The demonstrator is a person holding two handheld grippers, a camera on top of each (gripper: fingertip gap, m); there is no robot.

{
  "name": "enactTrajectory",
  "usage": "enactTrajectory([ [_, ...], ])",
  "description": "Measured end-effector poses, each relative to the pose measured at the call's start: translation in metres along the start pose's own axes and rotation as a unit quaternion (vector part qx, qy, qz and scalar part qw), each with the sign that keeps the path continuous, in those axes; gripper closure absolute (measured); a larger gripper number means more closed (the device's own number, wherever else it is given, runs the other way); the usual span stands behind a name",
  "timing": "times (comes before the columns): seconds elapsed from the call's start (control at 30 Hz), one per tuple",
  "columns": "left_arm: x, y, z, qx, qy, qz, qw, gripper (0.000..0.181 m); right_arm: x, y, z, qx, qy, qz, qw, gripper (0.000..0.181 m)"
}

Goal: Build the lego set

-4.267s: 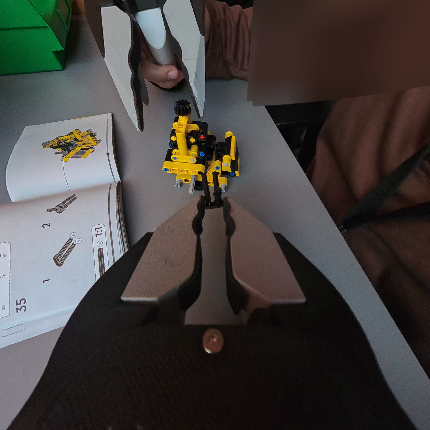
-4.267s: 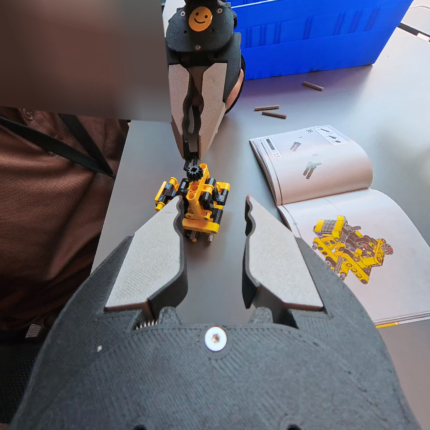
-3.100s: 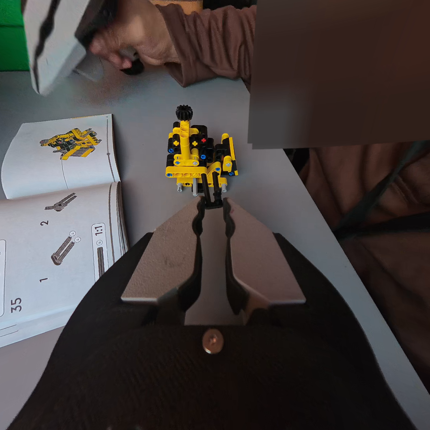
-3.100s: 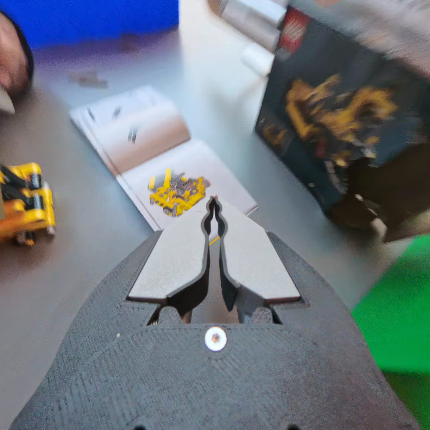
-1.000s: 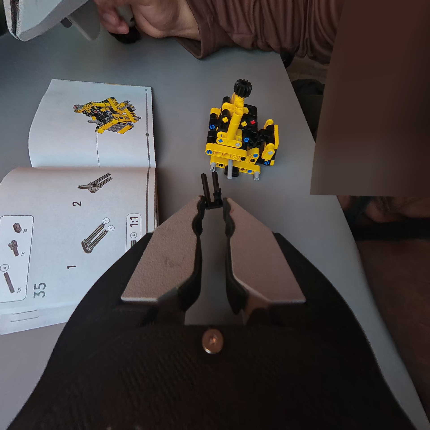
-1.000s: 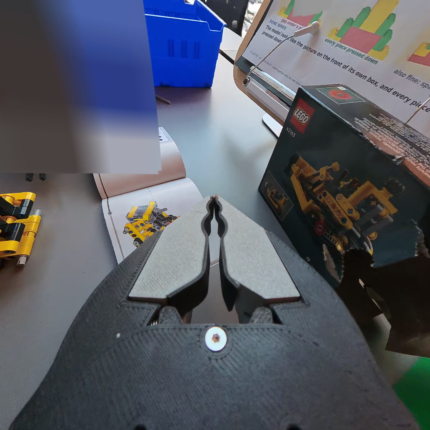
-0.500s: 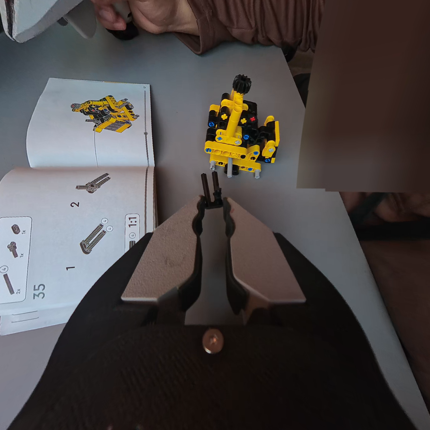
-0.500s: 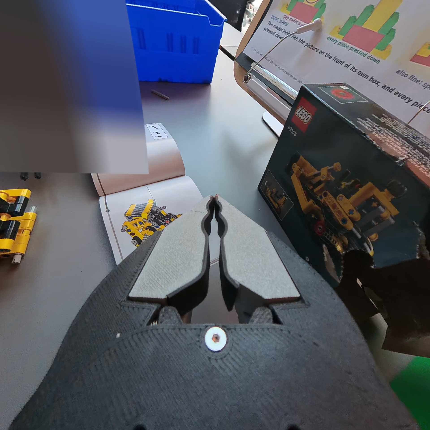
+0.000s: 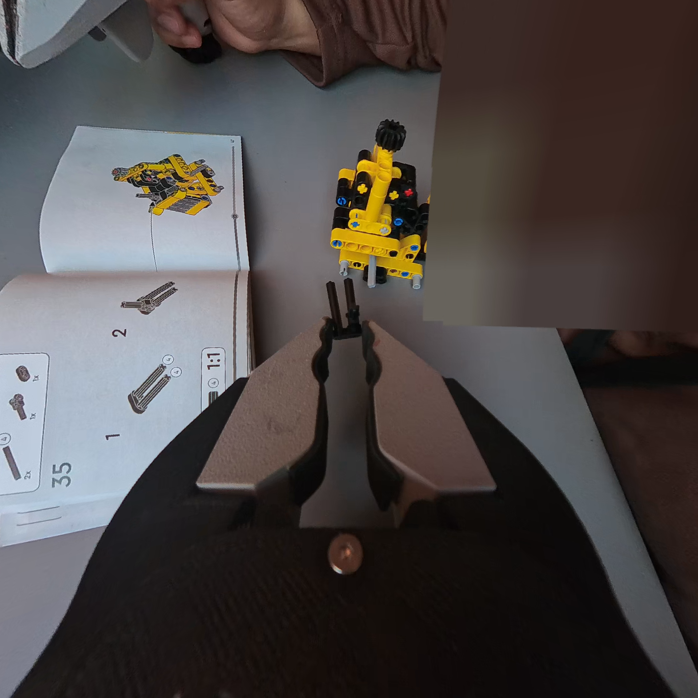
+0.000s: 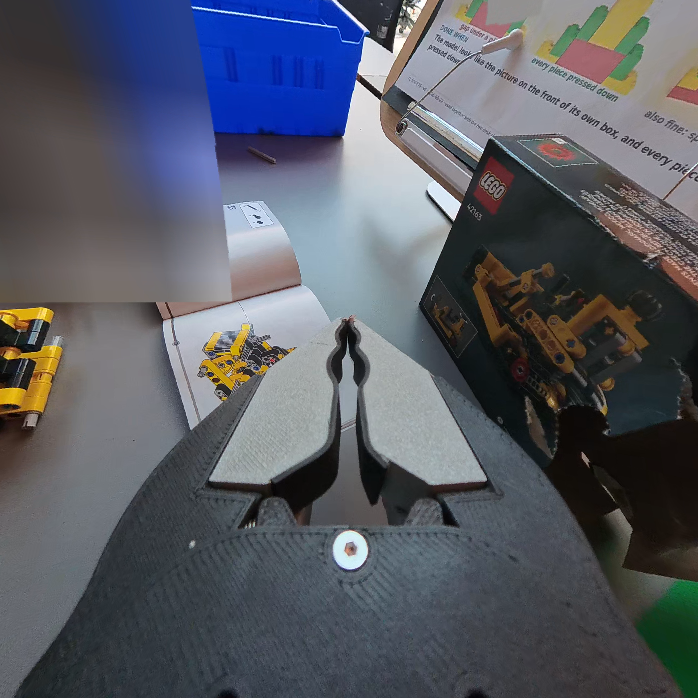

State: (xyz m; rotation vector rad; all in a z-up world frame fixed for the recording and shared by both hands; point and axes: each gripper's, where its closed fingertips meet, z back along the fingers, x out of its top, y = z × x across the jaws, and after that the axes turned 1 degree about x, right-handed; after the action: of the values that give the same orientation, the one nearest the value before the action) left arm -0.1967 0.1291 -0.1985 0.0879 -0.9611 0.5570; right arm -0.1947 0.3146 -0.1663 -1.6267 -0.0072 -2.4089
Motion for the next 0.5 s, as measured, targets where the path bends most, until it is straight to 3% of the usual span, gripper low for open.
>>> enactTrajectory([
  [0.5,-0.0013,-0.0050,-0.0016,-0.032,0.008,0.010,0.999,0.169,-0.0013,0.0038,-0.0015,0.010,0.005,0.007,1.000,0.181],
])
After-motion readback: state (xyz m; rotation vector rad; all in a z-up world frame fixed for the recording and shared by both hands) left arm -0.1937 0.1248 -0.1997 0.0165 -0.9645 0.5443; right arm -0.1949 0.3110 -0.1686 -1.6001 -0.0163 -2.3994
